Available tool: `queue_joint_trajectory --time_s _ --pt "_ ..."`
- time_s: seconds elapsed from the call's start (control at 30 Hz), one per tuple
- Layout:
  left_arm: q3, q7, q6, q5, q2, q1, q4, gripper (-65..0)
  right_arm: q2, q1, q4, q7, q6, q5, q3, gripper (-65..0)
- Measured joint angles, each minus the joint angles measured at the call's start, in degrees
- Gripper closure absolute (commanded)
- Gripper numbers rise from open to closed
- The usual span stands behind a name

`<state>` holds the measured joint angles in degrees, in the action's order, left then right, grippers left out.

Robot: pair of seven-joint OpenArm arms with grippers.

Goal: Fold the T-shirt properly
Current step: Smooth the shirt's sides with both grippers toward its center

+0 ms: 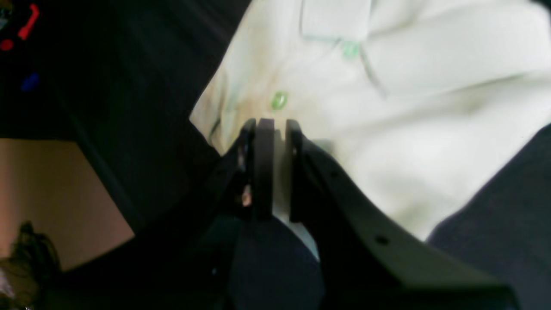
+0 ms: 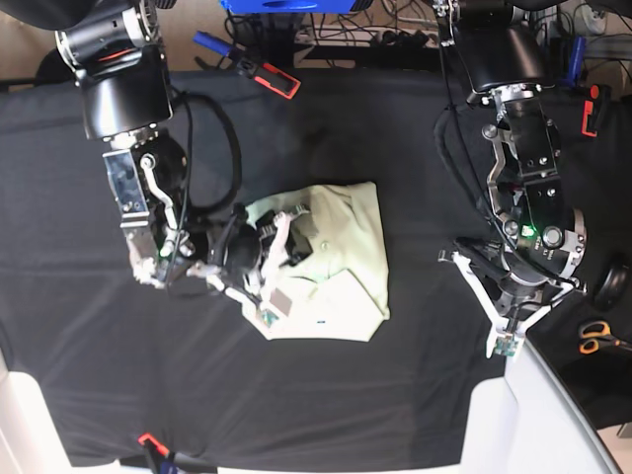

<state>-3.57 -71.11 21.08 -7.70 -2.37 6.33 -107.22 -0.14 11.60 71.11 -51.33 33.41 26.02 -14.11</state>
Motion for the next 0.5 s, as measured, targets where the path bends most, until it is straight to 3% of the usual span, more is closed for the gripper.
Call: queue_joint_trajectory --time_s 0.13,0.23,0.33,0.5 --pt "0.2 0.0 0.0 0.4 0.6 -0.3 -0.5 0.0 0.0 1.9 -8.7 4.7 0.5 0.1 0.0 -4.4" --pt "0.2 0.0 0.0 0.4 0.4 -0.8 -0.5 0.0 1.4 3.7 -14.8 8.2 6.2 0.8 -0.1 -4.4" --pt "0.2 0.0 0.0 0.4 0.2 -1.4 -0.5 0.0 3.8 3.6 -19.0 11.5 6.3 1.0 0.0 -4.4" --pt "0.1 0.0 0.0 0.2 0.1 -1.9 -0.3 0.0 6.0 2.8 -21.6 12.3 6.7 1.0 4.0 -4.4"
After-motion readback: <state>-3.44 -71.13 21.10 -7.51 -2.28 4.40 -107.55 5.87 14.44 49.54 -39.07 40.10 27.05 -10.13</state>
